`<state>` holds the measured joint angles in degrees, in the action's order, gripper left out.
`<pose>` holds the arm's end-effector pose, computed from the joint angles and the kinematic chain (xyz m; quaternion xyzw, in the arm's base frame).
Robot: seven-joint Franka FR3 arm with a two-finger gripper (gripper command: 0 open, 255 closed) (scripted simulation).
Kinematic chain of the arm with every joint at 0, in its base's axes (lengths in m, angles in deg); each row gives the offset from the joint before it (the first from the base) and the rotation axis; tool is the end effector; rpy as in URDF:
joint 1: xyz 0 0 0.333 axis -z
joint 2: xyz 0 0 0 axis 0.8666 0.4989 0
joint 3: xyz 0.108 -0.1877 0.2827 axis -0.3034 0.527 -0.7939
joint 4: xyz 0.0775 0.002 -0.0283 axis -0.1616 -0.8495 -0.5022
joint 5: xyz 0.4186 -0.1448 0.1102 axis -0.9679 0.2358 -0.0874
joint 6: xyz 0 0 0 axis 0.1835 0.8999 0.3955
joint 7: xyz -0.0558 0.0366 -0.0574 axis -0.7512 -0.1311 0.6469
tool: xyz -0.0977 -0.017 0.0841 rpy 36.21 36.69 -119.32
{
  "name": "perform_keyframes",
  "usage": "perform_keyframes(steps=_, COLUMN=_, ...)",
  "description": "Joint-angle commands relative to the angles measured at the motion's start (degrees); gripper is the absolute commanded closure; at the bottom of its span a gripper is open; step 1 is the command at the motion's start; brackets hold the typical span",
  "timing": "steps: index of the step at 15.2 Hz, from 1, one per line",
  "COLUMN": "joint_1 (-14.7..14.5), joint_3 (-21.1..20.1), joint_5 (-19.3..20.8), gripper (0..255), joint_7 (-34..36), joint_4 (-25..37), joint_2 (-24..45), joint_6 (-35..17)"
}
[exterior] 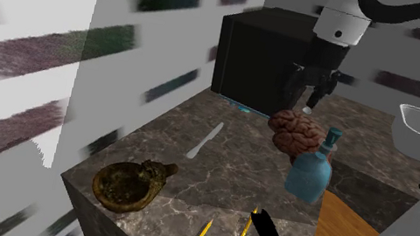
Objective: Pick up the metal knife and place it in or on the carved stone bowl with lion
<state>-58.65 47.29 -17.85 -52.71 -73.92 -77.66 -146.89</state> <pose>0.3760 0.0787 0.5751 -0.9923 0.1126 -0.0066 0.0503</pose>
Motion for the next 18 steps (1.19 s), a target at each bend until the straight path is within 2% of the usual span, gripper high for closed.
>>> perform_keyframes(steps=1, joint_1=0.93, joint_3=-2.85, joint_5=-0.93, gripper=0, joint_7=5.55, joint_4=-0.18, joint_2=2.79, joint_6=-3.33)
perform_keyframes(steps=6, joint_1=3.54, joint_3=-9.65, joint_5=-1.65, gripper=0, joint_7=18.91, joint_4=0.98, joint_2=11.37, joint_6=-11.15)
perform_keyframes(steps=10, joint_1=6.02, joint_3=-14.52, joint_5=-0.12, gripper=0, joint_7=30.1, joint_4=3.58, joint_2=19.74, joint_6=-16.82)
perform_keyframes(steps=14, joint_1=8.41, joint_3=-18.47, joint_5=3.71, gripper=0, joint_7=42.03, joint_4=7.47, joint_2=29.18, joint_6=-21.56)
perform_keyframes(steps=18, joint_1=9.65, joint_3=-20.51, joint_5=9.61, gripper=0, joint_7=54.53, joint_4=12.52, joint_2=39.32, joint_6=-24.92)
